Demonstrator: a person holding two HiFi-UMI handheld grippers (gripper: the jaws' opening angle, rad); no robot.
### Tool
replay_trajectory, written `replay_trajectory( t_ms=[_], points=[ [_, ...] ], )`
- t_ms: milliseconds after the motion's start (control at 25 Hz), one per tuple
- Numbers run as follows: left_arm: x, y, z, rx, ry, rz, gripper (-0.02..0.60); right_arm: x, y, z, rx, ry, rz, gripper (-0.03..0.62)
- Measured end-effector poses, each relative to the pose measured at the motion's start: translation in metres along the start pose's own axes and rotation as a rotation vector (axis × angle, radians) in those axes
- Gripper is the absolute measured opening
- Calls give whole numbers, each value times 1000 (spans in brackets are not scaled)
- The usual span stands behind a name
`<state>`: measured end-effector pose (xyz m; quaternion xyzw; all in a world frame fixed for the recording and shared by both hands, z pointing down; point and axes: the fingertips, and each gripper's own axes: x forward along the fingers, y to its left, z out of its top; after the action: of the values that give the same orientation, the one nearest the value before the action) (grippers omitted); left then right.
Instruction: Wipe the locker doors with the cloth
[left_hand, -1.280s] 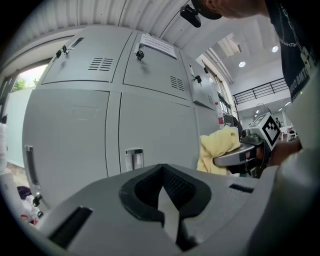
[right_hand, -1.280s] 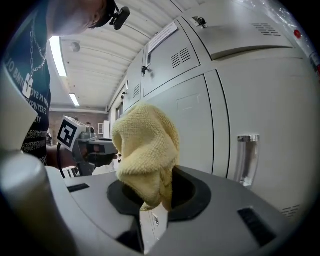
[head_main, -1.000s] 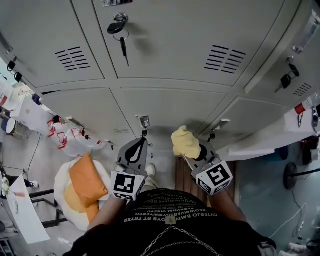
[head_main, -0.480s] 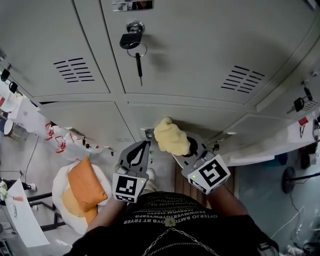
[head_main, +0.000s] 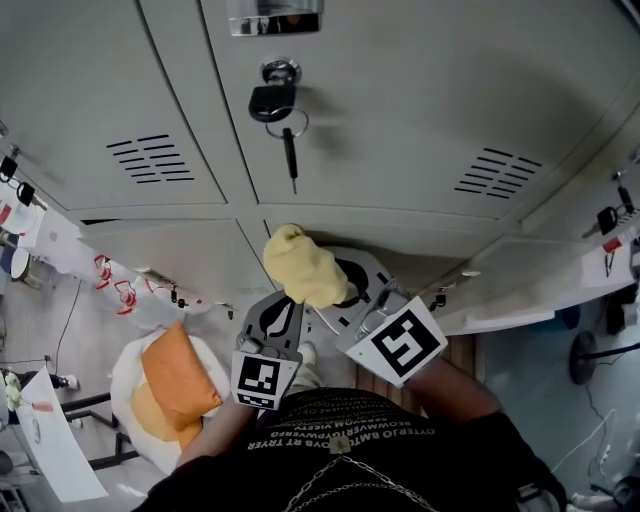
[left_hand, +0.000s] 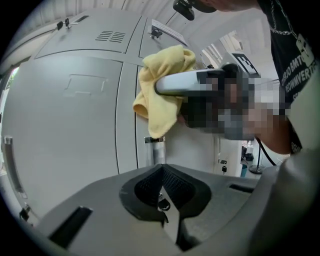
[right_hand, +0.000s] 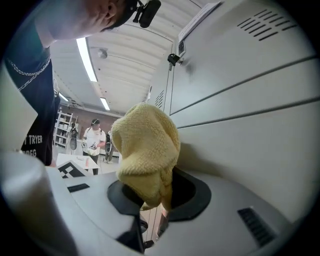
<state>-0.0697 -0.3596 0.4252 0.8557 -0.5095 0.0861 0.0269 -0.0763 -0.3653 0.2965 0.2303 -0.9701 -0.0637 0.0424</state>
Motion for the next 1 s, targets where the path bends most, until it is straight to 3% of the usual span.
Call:
replay_trajectory(
  t_ms=[400, 1000],
  points=[
    [-11, -6, -10, -13, 16, 14, 6, 6, -3, 13, 7, -18, -45, 78],
    [-12, -40, 6, 10, -14, -34, 6, -71, -48, 0, 39, -3, -208, 78]
  ],
)
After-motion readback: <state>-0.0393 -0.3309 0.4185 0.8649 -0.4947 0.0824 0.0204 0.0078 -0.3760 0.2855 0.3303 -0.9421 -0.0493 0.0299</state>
